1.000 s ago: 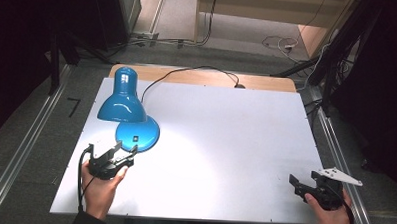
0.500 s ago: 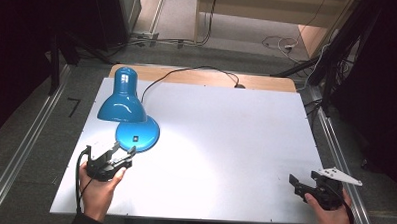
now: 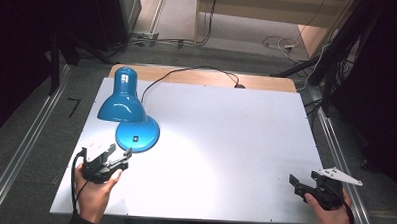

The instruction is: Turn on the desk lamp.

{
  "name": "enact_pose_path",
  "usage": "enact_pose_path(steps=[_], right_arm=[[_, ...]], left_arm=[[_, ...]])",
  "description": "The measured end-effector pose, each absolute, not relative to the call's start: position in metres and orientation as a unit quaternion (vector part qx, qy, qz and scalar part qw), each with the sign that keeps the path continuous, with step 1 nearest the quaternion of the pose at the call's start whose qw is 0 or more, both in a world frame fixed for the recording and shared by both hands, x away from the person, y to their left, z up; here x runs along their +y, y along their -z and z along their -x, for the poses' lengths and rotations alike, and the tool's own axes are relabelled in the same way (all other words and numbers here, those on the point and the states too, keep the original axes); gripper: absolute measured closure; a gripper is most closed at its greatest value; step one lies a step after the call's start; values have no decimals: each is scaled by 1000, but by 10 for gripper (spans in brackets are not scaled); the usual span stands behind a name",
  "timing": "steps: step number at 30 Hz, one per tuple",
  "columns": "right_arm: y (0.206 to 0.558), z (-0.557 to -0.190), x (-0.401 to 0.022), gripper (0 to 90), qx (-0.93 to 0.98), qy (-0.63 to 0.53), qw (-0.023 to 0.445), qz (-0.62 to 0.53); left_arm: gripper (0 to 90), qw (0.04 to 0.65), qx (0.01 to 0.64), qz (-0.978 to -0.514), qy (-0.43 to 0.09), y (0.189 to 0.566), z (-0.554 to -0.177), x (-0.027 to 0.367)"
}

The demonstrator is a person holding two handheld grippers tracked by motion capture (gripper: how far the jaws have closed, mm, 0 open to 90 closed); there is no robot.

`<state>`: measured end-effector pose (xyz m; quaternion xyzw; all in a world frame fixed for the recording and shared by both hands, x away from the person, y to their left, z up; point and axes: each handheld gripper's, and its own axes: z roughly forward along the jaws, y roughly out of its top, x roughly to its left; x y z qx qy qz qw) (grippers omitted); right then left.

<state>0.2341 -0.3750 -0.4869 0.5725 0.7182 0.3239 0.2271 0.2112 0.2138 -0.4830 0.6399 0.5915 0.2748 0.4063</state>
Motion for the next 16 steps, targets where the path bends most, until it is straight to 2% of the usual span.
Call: enact_pose_path(steps=[13,16], right_arm=[[487,-234,-375,161,719,-324,230,-571],[487,-235,-375,161,719,-323,228,-571]], left_arm=[[415,402,599,-637,-272,485,-204,222],[356,399,602,-635,-275,486,-205,224]])
